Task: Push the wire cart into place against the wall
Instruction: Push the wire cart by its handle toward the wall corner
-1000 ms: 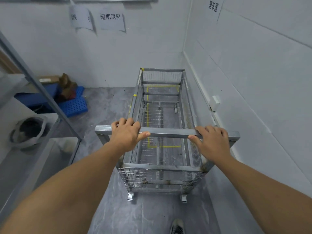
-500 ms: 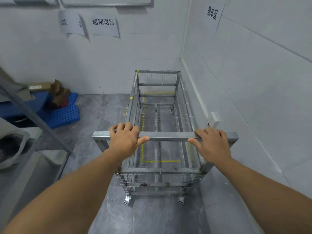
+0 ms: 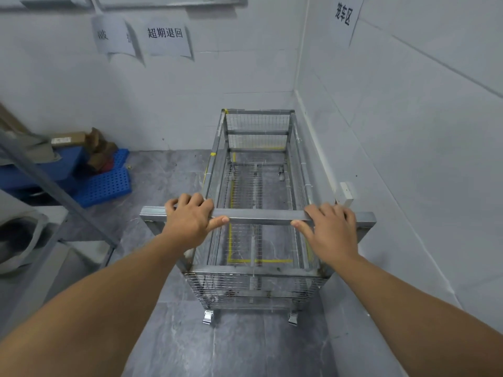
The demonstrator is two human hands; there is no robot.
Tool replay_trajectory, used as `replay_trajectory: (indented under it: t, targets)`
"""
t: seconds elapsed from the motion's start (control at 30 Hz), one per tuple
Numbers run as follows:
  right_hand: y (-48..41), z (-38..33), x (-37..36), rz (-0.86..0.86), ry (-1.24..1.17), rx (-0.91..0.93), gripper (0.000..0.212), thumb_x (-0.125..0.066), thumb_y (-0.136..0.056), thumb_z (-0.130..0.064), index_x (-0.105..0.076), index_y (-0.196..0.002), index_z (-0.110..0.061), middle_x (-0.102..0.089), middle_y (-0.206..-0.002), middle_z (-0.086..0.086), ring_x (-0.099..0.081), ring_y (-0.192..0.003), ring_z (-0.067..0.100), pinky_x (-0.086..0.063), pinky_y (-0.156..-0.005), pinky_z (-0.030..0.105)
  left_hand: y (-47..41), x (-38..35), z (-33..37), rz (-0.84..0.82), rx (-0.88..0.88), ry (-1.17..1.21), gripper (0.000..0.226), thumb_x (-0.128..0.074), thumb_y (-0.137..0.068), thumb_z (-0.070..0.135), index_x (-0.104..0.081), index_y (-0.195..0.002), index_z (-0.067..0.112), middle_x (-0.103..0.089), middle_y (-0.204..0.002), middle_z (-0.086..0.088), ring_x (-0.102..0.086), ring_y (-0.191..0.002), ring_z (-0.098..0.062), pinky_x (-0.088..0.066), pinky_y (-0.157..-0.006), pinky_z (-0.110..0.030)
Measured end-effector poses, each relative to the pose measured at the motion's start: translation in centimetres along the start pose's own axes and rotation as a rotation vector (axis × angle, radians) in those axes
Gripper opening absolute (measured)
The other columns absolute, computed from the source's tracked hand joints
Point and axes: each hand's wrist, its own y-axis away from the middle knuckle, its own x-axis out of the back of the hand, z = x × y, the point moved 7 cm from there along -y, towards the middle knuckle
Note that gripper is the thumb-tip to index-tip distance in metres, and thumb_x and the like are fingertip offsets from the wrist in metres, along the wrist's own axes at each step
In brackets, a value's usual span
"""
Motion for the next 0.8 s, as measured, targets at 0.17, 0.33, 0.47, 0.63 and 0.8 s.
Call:
replay_trajectory:
  t: [0.17, 0.33, 0.47, 0.63, 0.8]
  targets:
    - [-1.4, 0.3, -0.4, -0.062, -0.005, -0.012, 0.052, -0.022, -0.09, -0.071, -0.054, -0.103, -0.032, -0.056, -0.097, -0.007, -0.048, -0.096, 0.022, -0.028, -0.095, 0.04, -1.5, -0.1, 0.0, -0.008, -0.005, 0.009, 0.079, -0.003, -0.075, 0.085, -0.054, -0.098, 0.029, -0.044, -0.099, 0.008, -0.039, -0.099, -0.018, -0.025, -0.093, -0.043]
    - [-3.9, 0.8, -1.1, -0.067, 0.024, -0.018, 0.048, -0.028, -0.091, -0.07, -0.054, -0.106, -0.032, -0.058, -0.099, -0.006, -0.049, -0.098, 0.022, -0.027, -0.097, 0.04, -4.1, -0.1, 0.0, -0.042, -0.003, 0.026, 0.072, -0.007, -0.078, 0.082, -0.051, -0.097, 0.027, -0.048, -0.098, 0.005, -0.043, -0.096, -0.019, -0.025, -0.089, -0.04]
    - [-6.3, 1.2, -1.7, -0.068, 0.018, -0.026, 0.055, -0.024, -0.091, -0.071, -0.056, -0.113, -0.032, -0.059, -0.103, -0.005, -0.05, -0.102, 0.022, -0.025, -0.098, 0.041, -6.5, -0.1, -0.4, -0.043, -0.002, 0.036, 0.075, -0.006, -0.074, 0.081, -0.051, -0.097, 0.026, -0.048, -0.099, 0.005, -0.044, -0.099, -0.021, -0.026, -0.091, -0.042]
    - [-9.9, 1.3, -2.4, -0.093, 0.016, -0.045, 0.067, -0.014, -0.086, -0.073, -0.056, -0.116, -0.031, -0.059, -0.106, -0.003, -0.051, -0.106, 0.025, -0.026, -0.101, 0.043, -10.1, -0.1, -1.1, -0.027, -0.019, 0.028, 0.073, -0.005, -0.076, 0.08, -0.049, -0.095, 0.026, -0.048, -0.098, 0.004, -0.044, -0.099, -0.023, -0.028, -0.09, -0.043]
    - [-13.6, 1.5, -3.5, -0.068, 0.012, -0.043, 0.066, -0.015, -0.087, -0.073, -0.057, -0.115, -0.031, -0.06, -0.102, -0.002, -0.052, -0.102, 0.026, -0.028, -0.1, 0.044, -13.5, 0.0, -1.9, -0.025, -0.016, 0.033, 0.073, -0.001, -0.073, 0.08, -0.046, -0.095, 0.027, -0.046, -0.098, 0.004, -0.044, -0.1, -0.022, -0.028, -0.091, -0.042]
